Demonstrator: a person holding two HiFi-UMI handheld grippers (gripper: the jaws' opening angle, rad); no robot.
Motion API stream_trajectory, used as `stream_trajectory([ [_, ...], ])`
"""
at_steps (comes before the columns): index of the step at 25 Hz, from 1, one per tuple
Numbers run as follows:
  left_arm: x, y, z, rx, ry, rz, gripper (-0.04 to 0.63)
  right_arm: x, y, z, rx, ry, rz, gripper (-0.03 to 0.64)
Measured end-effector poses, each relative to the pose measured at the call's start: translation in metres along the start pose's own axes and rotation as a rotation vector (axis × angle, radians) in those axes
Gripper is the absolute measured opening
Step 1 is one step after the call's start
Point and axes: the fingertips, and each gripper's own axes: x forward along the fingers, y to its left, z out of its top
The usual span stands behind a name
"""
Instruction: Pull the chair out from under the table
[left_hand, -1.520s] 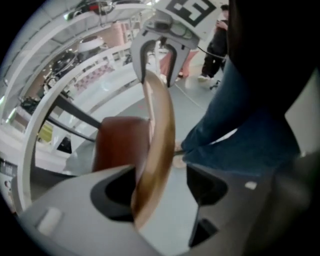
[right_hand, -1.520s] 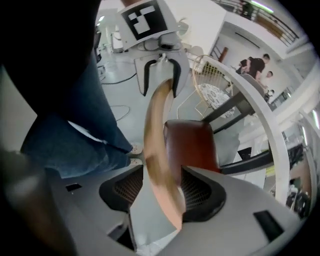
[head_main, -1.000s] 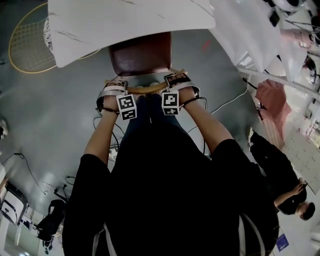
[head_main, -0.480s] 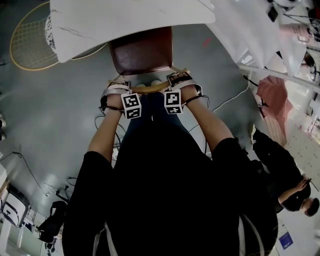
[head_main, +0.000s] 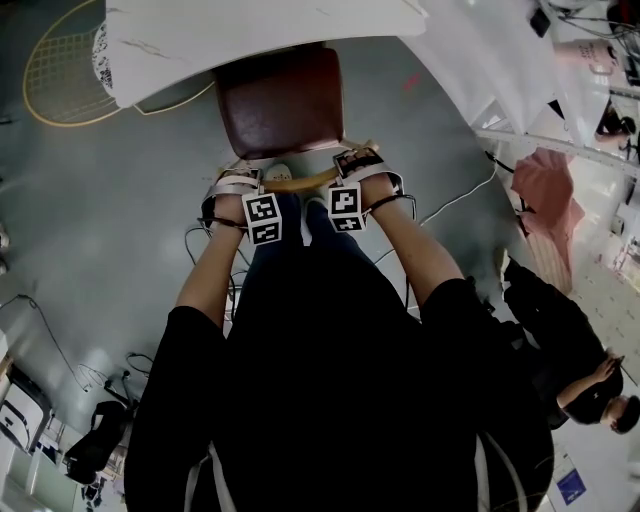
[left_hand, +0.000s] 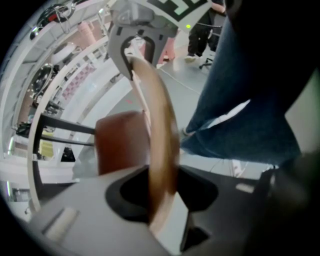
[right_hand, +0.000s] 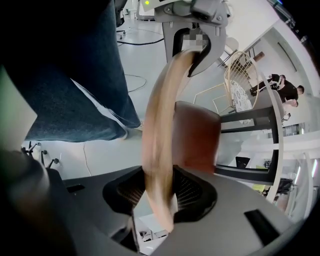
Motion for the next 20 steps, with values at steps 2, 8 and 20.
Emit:
stream_trajectory([
  [2, -0.002, -0.013, 0.007, -0.015, -0.003, 0.003, 0.156, -0.004, 0.011, 0.0, -0.012, -0.006, -0.002, 0.16],
  [8, -0.004, -0.054, 0.03, -0.043, 0.004, 0.008, 0.155, -0.012, 0.052, 0.002, -0.046, -0.018, -0.006, 0.16],
  [20, -0.012, -0.118, 0.056, -0.07, 0.041, -0.032, 0.157, -0.031, 0.117, 0.013, -0.053, -0.08, -0.001, 0.16],
])
